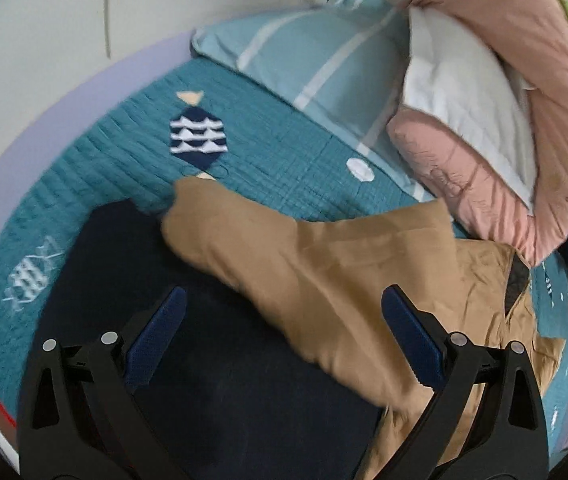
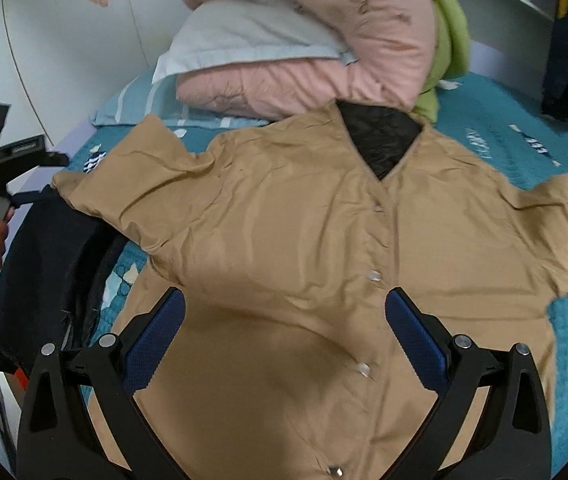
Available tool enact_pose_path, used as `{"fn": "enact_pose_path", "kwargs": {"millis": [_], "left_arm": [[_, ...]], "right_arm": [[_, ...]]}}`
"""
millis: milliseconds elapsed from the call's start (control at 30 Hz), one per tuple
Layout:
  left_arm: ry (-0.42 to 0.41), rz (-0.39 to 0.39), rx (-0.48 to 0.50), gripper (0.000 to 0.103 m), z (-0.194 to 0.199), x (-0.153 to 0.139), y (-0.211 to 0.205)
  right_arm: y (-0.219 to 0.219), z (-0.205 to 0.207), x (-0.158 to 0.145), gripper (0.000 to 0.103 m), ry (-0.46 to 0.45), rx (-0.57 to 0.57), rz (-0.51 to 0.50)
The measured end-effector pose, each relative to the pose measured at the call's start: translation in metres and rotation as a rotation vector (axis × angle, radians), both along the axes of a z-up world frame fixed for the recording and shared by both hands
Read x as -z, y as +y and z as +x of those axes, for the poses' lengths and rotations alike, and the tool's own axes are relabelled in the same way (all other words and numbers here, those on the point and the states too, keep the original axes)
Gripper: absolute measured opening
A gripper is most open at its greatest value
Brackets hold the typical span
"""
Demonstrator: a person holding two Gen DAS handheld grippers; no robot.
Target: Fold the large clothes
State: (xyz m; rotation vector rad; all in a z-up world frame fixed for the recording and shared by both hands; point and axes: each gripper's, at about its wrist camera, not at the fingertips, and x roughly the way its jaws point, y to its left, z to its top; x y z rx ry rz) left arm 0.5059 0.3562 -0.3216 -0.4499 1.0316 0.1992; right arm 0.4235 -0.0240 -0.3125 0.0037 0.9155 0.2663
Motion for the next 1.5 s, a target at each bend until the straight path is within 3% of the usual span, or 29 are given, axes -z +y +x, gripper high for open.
{"fn": "enact_pose_path", "kwargs": {"millis": [33,67,100,133,200,233,300,367,400,433,533,667,733,800,867,967,1100,1233,1333,1500], "left_arm": [[0.011,-0.013,-0.007,0.096,0.006,0.004,0.002],[0.014,-0.038,-0.013,0.088,0.011,0.008,0.005],[0.015,-0.069,-0.014,0.071,0.016,0.012,0.008],[0.030,-0.103,-0.012,0.064,0.022,0.017,0.010],[0.068,-0.134,-0.030,0.032,0.030,0.026,0.014],[0.083,-0.129,-0.040,0.009,0.033,0.030,0.015],[0.059,-0.154,-0.073,0.006,0.029,0.030,0.022],[-0.022,-0.140,-0.095,0.006,0.015,0.013,0.025],[-0.072,-0.115,-0.087,0.005,0.007,-0.001,0.024],[-0.123,-0.090,-0.080,0.005,-0.002,-0.016,0.023],[-0.254,-0.068,-0.040,0.005,-0.028,-0.058,0.015],[-0.334,0.007,0.036,0.005,-0.042,-0.092,-0.017],[-0.361,0.017,0.082,0.005,-0.044,-0.103,-0.036],[-0.358,0.013,0.126,0.005,-0.042,-0.108,-0.057],[-0.370,0.061,0.169,0.005,-0.037,-0.113,-0.085],[-0.382,0.067,0.233,0.005,-0.031,-0.123,-0.122],[-0.391,0.120,0.336,0.005,-0.018,-0.129,-0.188],[-0.385,0.120,0.439,0.005,-0.002,-0.125,-0.262],[-0.367,0.146,0.516,0.005,0.014,-0.110,-0.326],[-0.263,0.202,0.648,0.005,0.035,-0.052,-0.429]], "right_arm": [[0.002,0.004,0.003,0.096,0.001,-0.003,-0.004],[0.004,0.008,0.005,0.096,-0.002,-0.004,-0.006],[0.005,0.011,0.006,0.096,-0.004,-0.004,-0.008],[0.005,0.016,0.008,0.096,-0.004,0.001,-0.010],[0.005,0.024,0.012,0.096,0.004,0.010,0.002],[0.005,0.029,0.013,0.096,0.007,0.015,0.011],[0.008,0.040,0.016,0.096,0.017,0.018,0.032],[0.013,0.051,0.018,0.096,0.027,-0.001,0.081],[0.016,0.054,0.019,0.089,0.026,-0.014,0.101],[0.023,0.061,0.020,0.069,0.032,-0.040,0.116],[0.052,0.079,0.027,0.030,0.052,-0.109,0.119],[0.094,0.092,0.043,0.024,0.119,-0.227,0.224],[0.110,0.100,0.064,0.024,0.216,-0.240,0.203],[0.113,0.111,0.089,0.025,0.325,-0.231,0.237],[0.102,0.116,0.090,0.024,0.343,-0.225,0.304],[0.059,0.107,0.064,0.025,0.290,-0.218,0.445],[-0.026,0.083,0.026,0.026,0.164,-0.129,0.468],[-0.143,0.046,-0.001,0.027,0.051,0.044,0.471],[-0.227,0.022,-0.009,0.027,-0.031,0.200,0.405],[-0.353,-0.007,0.013,0.032,-0.044,0.478,0.400]]}}
